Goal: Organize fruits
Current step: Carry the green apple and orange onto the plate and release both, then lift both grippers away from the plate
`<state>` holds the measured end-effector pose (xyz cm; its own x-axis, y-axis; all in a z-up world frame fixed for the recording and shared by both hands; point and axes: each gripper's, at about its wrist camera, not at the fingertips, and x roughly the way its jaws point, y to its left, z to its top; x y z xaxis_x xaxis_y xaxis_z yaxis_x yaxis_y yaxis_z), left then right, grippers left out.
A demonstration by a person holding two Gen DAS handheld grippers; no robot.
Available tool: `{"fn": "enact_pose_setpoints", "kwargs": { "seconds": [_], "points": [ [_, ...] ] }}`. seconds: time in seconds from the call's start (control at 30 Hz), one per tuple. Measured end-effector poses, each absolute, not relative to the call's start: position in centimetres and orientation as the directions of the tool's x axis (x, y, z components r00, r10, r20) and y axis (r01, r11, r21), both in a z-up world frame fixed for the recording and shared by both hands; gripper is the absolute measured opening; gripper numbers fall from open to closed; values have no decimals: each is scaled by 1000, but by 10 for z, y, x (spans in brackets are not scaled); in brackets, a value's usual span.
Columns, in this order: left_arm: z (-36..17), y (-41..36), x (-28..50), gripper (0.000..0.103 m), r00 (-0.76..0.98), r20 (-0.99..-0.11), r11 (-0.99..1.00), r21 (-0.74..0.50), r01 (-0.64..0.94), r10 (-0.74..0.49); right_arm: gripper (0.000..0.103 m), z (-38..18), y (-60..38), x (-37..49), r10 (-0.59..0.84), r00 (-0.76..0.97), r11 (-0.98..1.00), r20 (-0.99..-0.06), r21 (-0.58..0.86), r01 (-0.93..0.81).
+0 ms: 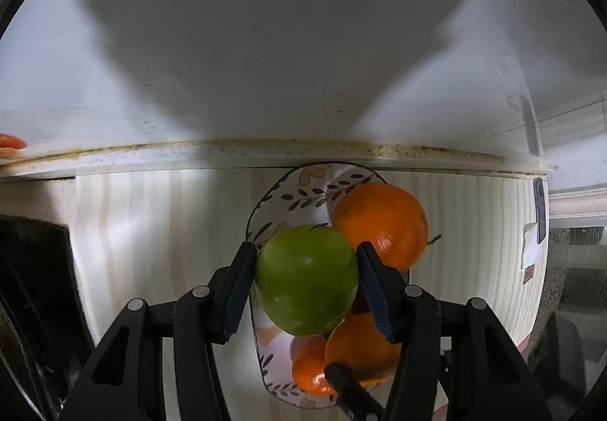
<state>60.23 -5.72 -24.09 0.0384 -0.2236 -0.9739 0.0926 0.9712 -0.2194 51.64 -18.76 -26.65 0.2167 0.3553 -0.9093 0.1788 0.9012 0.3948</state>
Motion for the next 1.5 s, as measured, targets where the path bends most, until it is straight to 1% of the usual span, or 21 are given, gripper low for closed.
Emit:
{"fn": "enact_pose_setpoints", "kwargs": {
  "seconds": [0.23, 0.37, 0.4, 0.43, 0.47, 0.53, 0.6, 0.7, 0.77, 1.0, 1.13, 1.33, 1.5],
  "points": [
    [-253, -66, 612, 52, 19, -978, 972, -203, 115, -207, 69, -267, -182, 523, 345, 210, 905, -915, 384, 183],
    [-254, -72, 615, 54, 6, -982, 969, -185, 163, -189, 69, -271, -175, 521, 341, 197, 909, -919, 376, 180],
    [-253, -72, 616, 64, 6, -981, 967, -190, 169, -194, 69, -271, -175, 521, 339, 198, 910, -919, 374, 179],
    [-251, -72, 617, 76, 9, -982, 967, -187, 172, -191, 71, -272, -174, 521, 346, 197, 907, -917, 381, 181],
    [-249, -72, 618, 80, 15, -981, 966, -187, 179, -193, 78, -273, -173, 521, 354, 190, 902, -916, 388, 187],
    [-246, -72, 619, 80, 19, -979, 963, -195, 184, -202, 83, -276, -166, 524, 360, 192, 897, -913, 396, 199],
    [-241, -71, 620, 80, 26, -980, 964, -189, 189, -197, 83, -275, -165, 525, 348, 195, 900, -917, 385, 203],
    [-233, -70, 618, 80, 43, -982, 966, -174, 190, -186, 88, -273, -170, 522, 339, 197, 902, -920, 378, 211],
    [-226, -66, 614, 80, 64, -984, 969, -153, 192, -168, 96, -268, -172, 520, 313, 202, 909, -928, 354, 220],
    [-196, -44, 575, 80, 164, -982, 984, -60, 169, -88, 98, -245, -190, 506, 181, 210, 951, -961, 225, 213],
    [-187, -33, 542, 80, 204, -976, 989, -51, 138, -78, 98, -230, -199, 489, 113, 230, 966, -967, 161, 202],
    [-175, -18, 486, 80, 259, -962, 994, -67, 81, -86, 98, -210, -209, 455, 76, 268, 973, -960, 130, 192],
    [-154, -18, 441, 80, 333, -941, 996, -29, 83, -55, 98, -193, -213, 425, 64, 309, 976, -949, 123, 177]
  ]
}}
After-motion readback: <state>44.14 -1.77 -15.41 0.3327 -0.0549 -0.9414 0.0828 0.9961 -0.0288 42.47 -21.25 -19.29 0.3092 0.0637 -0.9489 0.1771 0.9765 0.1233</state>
